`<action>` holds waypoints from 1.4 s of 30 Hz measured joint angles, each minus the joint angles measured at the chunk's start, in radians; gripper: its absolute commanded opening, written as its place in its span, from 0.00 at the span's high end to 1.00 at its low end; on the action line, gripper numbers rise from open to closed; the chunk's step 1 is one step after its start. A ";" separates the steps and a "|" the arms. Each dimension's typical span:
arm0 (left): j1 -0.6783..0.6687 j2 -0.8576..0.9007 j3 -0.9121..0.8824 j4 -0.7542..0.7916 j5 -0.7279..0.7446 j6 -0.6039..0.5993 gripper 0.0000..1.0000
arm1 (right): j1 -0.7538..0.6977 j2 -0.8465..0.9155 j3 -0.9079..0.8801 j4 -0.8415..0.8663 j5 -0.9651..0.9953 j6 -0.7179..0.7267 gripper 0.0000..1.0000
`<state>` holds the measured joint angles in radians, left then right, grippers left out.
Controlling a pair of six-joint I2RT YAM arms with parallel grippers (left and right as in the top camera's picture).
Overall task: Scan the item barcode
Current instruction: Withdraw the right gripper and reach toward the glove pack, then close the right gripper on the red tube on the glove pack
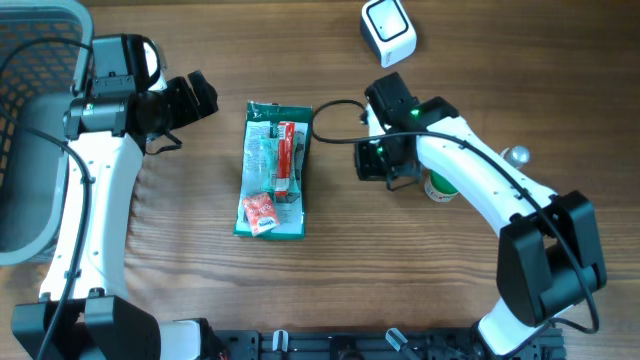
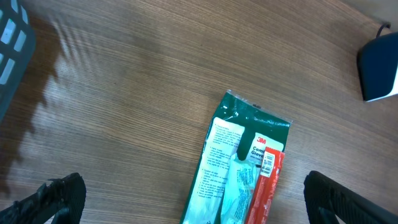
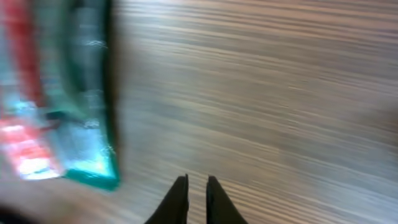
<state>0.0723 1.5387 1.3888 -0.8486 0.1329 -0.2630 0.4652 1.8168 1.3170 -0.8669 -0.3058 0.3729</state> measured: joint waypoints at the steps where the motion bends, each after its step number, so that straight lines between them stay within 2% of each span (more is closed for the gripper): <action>1: 0.000 0.000 0.000 0.000 0.000 0.000 0.00 | 0.007 0.000 0.000 0.012 -0.023 0.005 0.75; 6: 0.000 0.000 0.000 0.000 0.000 0.000 0.00 | 0.074 0.000 0.000 0.070 -0.101 0.041 0.63; 11: 0.000 0.000 0.000 0.000 0.000 0.000 0.00 | 0.158 0.000 0.000 0.166 -0.125 0.116 0.57; 19: 0.000 0.000 0.000 0.000 0.000 0.000 0.00 | 0.314 0.000 0.000 0.355 -0.139 0.212 0.54; 21: 0.000 0.000 0.000 0.000 0.000 0.000 0.00 | 0.344 0.000 0.000 0.389 -0.139 0.221 0.48; 25: 0.000 0.000 0.000 0.000 0.000 0.000 0.00 | 0.372 0.000 0.000 0.407 -0.130 0.233 0.43; 26: 0.000 0.000 0.000 0.000 0.000 0.000 0.00 | 0.377 0.000 0.000 0.407 -0.124 0.233 0.37; 27: 0.000 0.000 0.000 0.000 0.000 0.000 0.00 | 0.378 0.000 0.000 0.407 -0.119 0.235 0.23; 28: 0.000 0.000 0.000 0.000 0.000 0.000 0.00 | 0.378 0.000 0.000 0.409 -0.115 0.237 0.16; 29: 0.000 0.000 0.000 0.000 0.000 0.000 0.00 | 0.378 0.000 0.000 0.409 -0.112 0.235 0.00; 37: 0.000 0.000 0.000 0.000 0.000 0.000 0.00 | 0.370 0.000 0.000 0.511 -0.112 0.237 0.02; 42: 0.000 0.000 0.000 0.000 0.000 0.000 0.00 | 0.334 0.000 0.000 0.528 -0.131 0.252 0.16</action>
<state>0.0723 1.5387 1.3888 -0.8486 0.1333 -0.2630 0.7990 1.8168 1.3170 -0.3389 -0.4366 0.6247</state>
